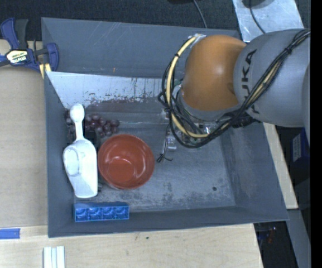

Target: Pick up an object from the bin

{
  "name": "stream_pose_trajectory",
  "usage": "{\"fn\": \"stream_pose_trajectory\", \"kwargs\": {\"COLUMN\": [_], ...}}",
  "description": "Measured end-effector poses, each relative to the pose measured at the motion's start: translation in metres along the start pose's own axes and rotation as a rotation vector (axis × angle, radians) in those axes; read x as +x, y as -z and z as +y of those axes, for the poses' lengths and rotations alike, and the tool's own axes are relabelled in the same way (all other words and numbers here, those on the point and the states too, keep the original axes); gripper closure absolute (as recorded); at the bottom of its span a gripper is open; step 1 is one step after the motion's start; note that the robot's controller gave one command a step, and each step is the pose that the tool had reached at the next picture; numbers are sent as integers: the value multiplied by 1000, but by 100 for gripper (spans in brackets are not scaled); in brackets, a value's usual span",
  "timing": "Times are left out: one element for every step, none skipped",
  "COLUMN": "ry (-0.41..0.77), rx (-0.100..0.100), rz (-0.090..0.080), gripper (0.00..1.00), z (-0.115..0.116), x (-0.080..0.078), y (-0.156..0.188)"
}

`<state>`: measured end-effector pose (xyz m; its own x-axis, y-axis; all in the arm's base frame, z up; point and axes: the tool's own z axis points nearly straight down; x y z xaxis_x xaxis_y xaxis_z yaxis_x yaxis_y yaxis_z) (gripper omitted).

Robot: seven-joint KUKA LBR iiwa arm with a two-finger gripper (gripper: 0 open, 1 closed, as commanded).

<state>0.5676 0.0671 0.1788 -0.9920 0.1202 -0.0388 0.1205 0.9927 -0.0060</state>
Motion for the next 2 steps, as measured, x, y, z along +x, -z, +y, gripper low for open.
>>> {"fn": "stream_pose_trajectory", "kwargs": {"ry": [4, 9], "rx": [0, 0], "rz": [6, -4], "gripper": [0, 0], "z": [20, 18], "x": [14, 14], "y": [-77, -75]}}
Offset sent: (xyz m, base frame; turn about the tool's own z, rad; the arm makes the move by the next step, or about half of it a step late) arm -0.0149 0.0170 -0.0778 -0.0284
